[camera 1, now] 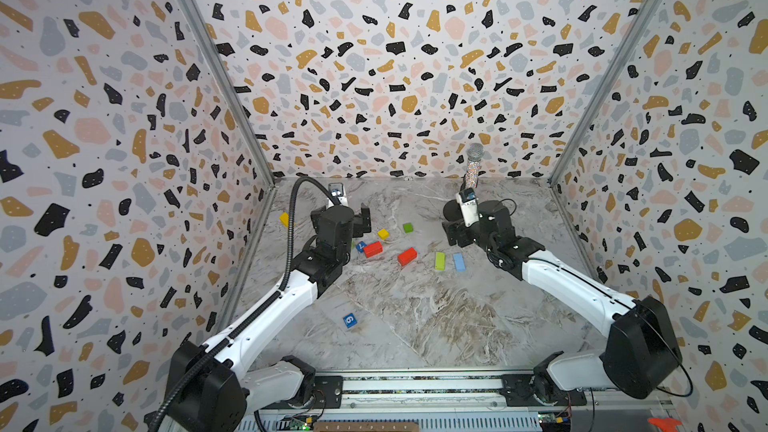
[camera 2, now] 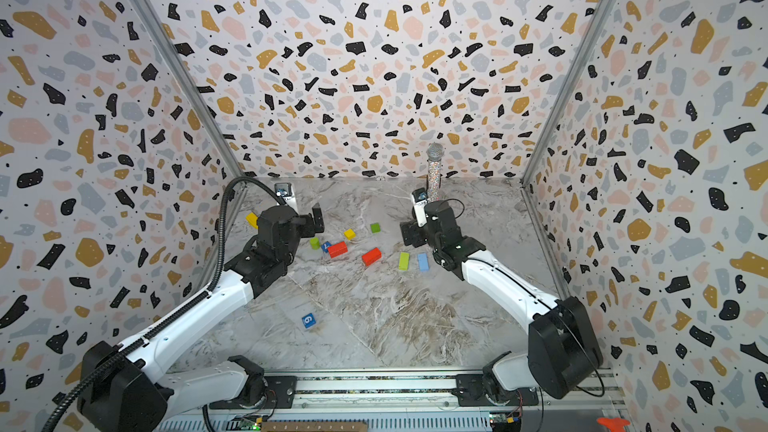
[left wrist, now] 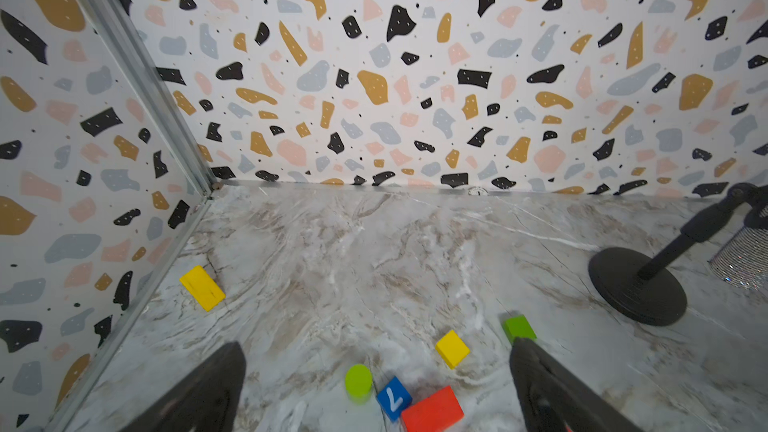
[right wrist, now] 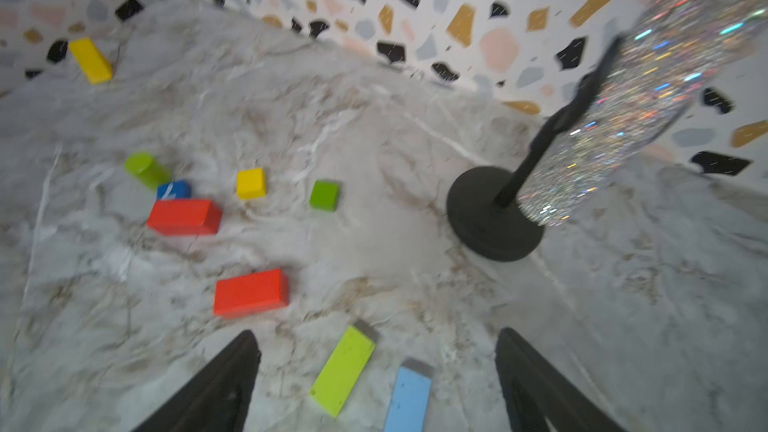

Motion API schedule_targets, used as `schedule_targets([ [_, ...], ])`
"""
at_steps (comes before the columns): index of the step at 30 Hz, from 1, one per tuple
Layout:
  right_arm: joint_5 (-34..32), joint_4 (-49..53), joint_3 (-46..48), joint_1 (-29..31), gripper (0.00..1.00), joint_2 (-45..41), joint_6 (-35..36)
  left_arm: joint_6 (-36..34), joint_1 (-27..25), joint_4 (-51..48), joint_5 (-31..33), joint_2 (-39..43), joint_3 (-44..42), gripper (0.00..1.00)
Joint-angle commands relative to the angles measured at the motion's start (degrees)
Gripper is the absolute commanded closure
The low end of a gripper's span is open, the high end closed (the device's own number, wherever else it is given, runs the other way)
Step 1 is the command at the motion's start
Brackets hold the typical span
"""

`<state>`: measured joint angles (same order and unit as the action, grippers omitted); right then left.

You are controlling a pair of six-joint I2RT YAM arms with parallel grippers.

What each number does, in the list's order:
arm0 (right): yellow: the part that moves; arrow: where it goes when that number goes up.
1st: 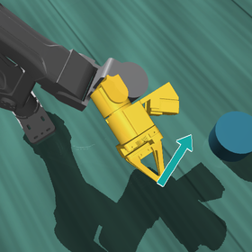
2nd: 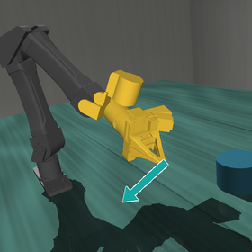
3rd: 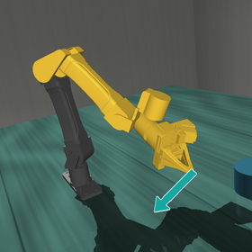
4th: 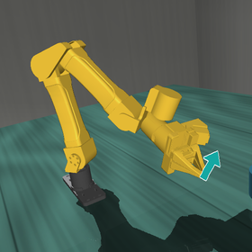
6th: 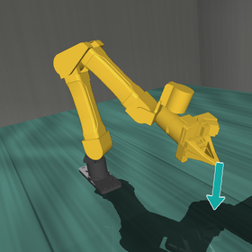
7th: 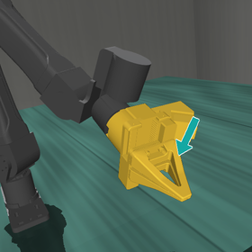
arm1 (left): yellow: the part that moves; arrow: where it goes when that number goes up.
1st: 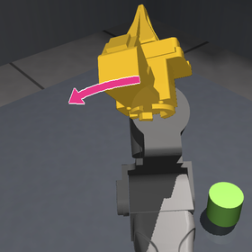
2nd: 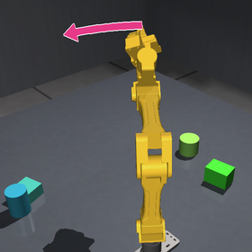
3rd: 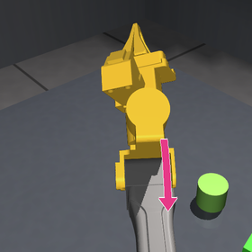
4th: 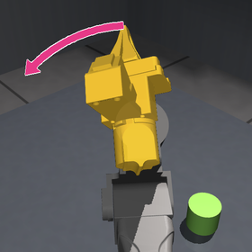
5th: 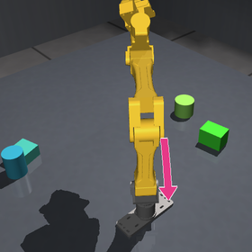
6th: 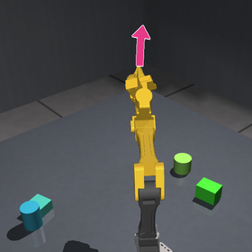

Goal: Build the wood block tower
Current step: 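Reach the right gripper toward the red brick while the left arm rises forward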

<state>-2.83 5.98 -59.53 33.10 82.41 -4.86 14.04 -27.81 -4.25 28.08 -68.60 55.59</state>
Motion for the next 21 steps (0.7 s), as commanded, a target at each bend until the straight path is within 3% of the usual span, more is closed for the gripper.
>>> schedule_targets([
  [1, 4.6, 9.8, -3.5, 0.6, 0.09, 0.4, -0.3, 6.4, 0.0, -12.7, -2.2, 1.0, 0.9, 0.0],
  [9, 7.6, 11.4, -5.1, 2.0, 0.14, 2.7, -1.1, 20.8, -0.1, -12.8, 0.5, 12.8, -7.6, 0.0],
  [15, 7.4, 8.6, -3.3, 2.1, 0.15, 2.8, -2.6, 16.7, -0.1, -2.3, -6.8, 20.2, -13.2, 0.0],
  [21, 6.4, 7.6, -4.9, 2.1, 0.16, 6.0, -0.7, 18.8, -0.1, 1.9, -2.0, 14.8, -16.1, 0.0],
])
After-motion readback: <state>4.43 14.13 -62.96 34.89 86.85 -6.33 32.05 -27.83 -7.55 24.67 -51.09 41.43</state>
